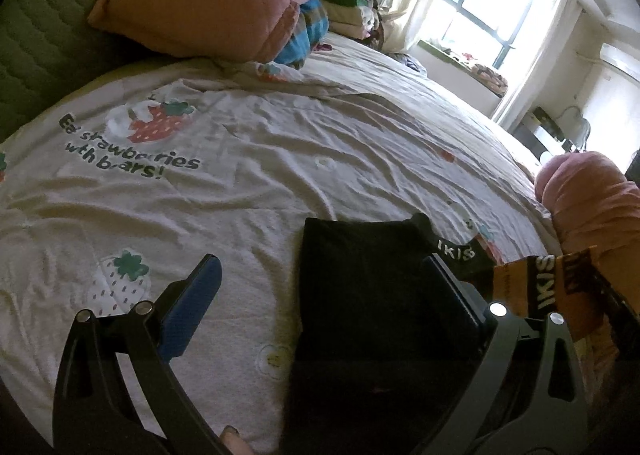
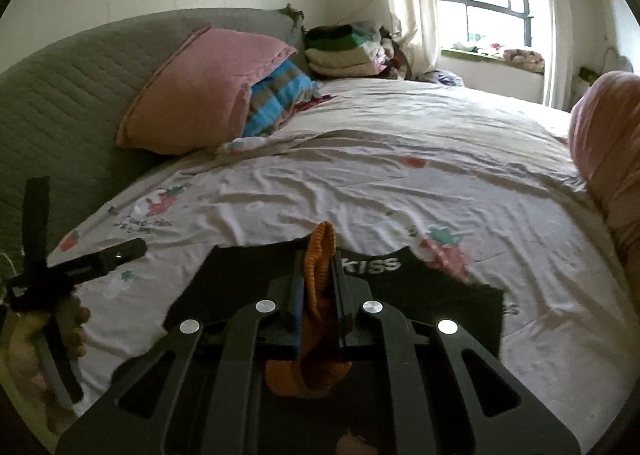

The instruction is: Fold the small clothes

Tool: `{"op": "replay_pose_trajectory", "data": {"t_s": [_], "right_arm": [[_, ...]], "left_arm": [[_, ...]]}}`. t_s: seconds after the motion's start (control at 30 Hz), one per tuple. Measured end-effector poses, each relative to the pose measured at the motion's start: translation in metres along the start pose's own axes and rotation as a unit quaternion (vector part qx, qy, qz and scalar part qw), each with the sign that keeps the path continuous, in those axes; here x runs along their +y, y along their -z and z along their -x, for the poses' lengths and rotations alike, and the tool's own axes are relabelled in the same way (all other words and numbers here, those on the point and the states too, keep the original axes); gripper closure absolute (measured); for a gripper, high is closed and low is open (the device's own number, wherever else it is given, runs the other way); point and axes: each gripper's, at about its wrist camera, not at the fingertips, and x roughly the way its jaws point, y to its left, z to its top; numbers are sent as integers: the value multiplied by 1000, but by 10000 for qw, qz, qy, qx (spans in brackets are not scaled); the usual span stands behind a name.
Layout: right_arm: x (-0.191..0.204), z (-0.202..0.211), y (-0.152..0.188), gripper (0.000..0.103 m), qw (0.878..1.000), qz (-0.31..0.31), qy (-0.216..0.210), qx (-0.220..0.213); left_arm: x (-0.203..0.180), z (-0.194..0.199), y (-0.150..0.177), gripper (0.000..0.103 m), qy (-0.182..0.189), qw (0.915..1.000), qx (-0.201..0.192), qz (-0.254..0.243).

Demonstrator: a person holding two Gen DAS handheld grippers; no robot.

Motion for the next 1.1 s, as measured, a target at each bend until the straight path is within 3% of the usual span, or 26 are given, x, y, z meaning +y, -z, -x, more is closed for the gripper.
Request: {"op": "replay_pose_trajectory", "data": {"t_s": [0.37,0.83,1.1], "right_arm": [[-48,-10,28,93,9979,-368,513,139],[-72,-21,56,93,9934,-772,737,409],[-78,-25,64,93,9917,-860,777,561]], "left_arm": [[-32,-17,20,10,5,9987,152,-493],[-75,-32,46,10,247,9915,326,-1237],[-88,-42,58,11,182,9859,495,-1588]]}}
